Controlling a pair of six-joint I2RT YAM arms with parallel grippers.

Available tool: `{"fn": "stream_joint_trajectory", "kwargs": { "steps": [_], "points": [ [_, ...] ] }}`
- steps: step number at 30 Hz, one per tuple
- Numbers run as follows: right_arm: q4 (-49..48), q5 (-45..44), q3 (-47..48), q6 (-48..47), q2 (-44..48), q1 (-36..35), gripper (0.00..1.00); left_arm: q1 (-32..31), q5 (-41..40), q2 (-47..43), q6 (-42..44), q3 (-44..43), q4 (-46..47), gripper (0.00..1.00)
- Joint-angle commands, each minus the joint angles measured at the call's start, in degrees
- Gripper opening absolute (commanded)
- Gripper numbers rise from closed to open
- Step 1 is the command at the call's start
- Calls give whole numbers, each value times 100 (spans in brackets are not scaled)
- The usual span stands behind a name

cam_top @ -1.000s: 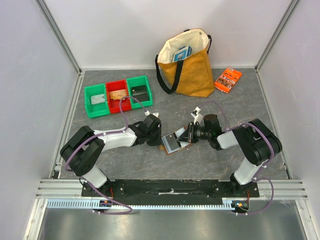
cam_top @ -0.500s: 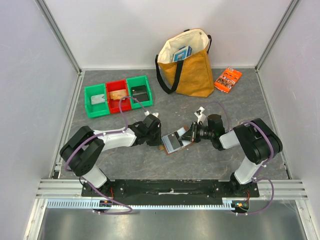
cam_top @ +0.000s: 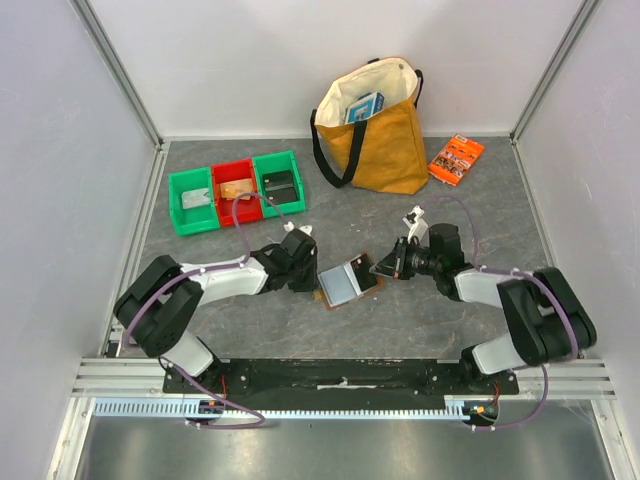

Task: Take the credit cards out of the card holder
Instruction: Remove the credit card from the card holder, then place the credit card in the storage box.

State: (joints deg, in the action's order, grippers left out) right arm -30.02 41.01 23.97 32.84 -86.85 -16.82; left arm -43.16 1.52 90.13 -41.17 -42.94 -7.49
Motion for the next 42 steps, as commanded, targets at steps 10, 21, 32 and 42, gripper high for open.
{"fn": "stream_joint_trajectory", "kwargs": {
  "steps": [10, 21, 32, 42],
  "points": [
    [2193, -569, 776, -999, 2039, 38, 0, 53, -442, -1286, 732, -4, -359, 55],
    [2063, 564, 1303, -754, 2813, 30, 0, 510, 848, -2956, 1690, -531, -280, 93],
    [814, 1769, 1444, 100, 2981, -269, 0, 651, 3046, -3239, 2007, -487, 731, 95],
    [559, 1928, 1488, 144, 2823, -700, 0, 651, 4014, -2755, 1779, -646, 1443, 70]
  ]
}}
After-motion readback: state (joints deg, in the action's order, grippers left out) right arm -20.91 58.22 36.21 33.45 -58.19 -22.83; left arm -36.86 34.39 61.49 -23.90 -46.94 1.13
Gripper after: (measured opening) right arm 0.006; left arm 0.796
